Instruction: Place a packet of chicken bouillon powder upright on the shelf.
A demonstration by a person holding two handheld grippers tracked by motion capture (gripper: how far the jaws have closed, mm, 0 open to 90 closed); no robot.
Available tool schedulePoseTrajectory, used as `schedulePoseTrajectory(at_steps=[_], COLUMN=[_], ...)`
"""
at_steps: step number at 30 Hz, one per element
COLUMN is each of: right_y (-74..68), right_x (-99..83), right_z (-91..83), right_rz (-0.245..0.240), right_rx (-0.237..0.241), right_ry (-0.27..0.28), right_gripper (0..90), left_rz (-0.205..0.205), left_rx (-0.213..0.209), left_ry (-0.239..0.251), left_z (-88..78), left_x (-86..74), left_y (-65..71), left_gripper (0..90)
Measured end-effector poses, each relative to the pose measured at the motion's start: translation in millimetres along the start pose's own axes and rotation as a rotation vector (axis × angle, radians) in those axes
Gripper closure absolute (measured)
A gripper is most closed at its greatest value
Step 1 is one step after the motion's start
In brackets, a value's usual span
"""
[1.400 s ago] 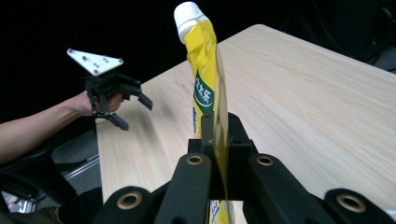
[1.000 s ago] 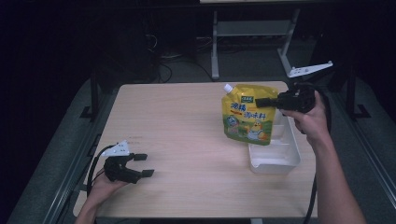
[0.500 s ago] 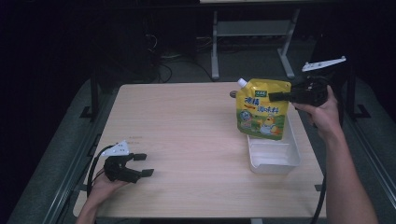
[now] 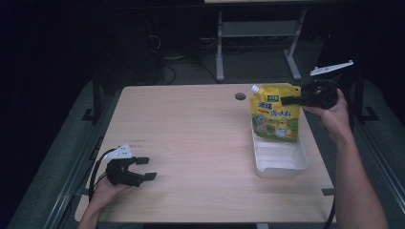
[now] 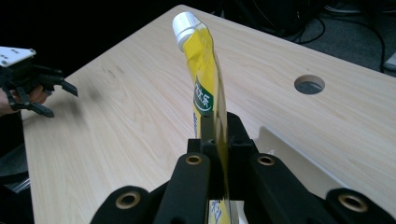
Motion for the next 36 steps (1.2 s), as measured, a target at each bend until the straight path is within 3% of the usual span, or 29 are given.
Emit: schedulePoseTrajectory(at_steps=[5,10,14,36], right_y=[4.4,6.7,10.1,21.0], right_x=[-9.6,-19.7,-27.8,-56.9], right_z=[6.2,9.9,13.3,0.8], right_rz=[0.015,0.046,0.07,0.146], right_rx=[-0.013,0.001,0.009,-0.008], right_ry=[0.0,0.031,0.027,0.042], right_gripper=[88.5,87.7,87.5,87.4], left_rz=[-0.001,-0.006,-0.006,-0.009], left_rx=[0.0,-0.002,-0.001,-0.004], left_ry=[0.001,-0.003,-0.01,-0.007], left_z=[-0.6,0.3,1.2,2.3], left_x=[0.0,-0.9,-1.1,-0.9], left_y=[0.2,-1.0,-0.6,-0.2], left_gripper=[24.0,24.1,24.1,24.0])
Point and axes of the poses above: each handheld gripper's, and its own axes: z roughly forward along the jaws, x roughly out of its top, y roughly to its right, the point moved 6 cm from there along z, roughly forward along the jaws, and after that the axes turned 7 degrees about -x, right-handed, at the moved point
